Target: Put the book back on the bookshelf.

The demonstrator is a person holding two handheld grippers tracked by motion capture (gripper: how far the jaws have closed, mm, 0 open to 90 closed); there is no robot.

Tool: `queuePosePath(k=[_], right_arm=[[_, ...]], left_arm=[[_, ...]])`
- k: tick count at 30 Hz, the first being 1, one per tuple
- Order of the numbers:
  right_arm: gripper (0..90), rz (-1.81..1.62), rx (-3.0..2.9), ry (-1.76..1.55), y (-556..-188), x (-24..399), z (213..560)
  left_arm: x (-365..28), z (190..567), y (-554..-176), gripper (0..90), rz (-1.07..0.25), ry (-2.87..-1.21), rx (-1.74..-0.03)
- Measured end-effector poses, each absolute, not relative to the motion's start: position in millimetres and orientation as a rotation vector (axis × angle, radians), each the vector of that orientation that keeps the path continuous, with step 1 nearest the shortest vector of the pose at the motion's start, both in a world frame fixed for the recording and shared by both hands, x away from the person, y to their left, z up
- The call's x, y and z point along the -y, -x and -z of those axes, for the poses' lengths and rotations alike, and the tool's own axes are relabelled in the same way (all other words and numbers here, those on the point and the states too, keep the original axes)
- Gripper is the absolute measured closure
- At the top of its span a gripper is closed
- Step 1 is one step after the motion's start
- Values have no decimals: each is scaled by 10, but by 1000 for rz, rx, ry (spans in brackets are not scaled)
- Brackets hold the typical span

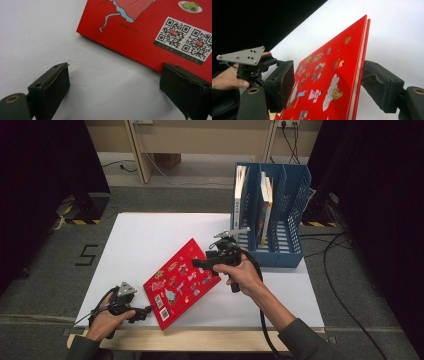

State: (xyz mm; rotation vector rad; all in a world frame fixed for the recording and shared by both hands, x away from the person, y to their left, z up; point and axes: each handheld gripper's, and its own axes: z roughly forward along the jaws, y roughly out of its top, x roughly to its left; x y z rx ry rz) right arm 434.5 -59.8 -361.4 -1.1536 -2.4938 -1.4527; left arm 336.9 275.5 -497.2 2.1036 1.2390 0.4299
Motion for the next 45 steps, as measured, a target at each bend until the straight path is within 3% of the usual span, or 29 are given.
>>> queuePosePath(k=[6,20,22,24,26,28,36,45], right_arm=[[284,1466,2561,1051,-4291,431,3406],[282,1483,2566,1045,-4252,364,3346],[325,1449,2557,997,-4213,315,3300],[483,1364,2474,887,-4137,163,3353],[500,1241,2594,822,-4027,-66,3450],[593,1251,2624,811,-4038,-112,3372],[693,1212,2738,874,-4121,1,3335],[687,1238,2714,929,-4131,191,3382]], left_arm=[[-2755,4972,-3371,73,-422,-2098,-1242],[-2754,4974,-3371,62,-415,-2094,-1243],[-2743,4979,-3373,59,-418,-2091,-1242],[-2716,4977,-3369,54,-425,-2108,-1231],[-2704,4989,-3355,61,-446,-2121,-1208],[-2694,4988,-3351,67,-446,-2122,-1206],[-2663,4992,-3380,54,-452,-2120,-1199],[-2606,4994,-3412,68,-457,-2112,-1188]])
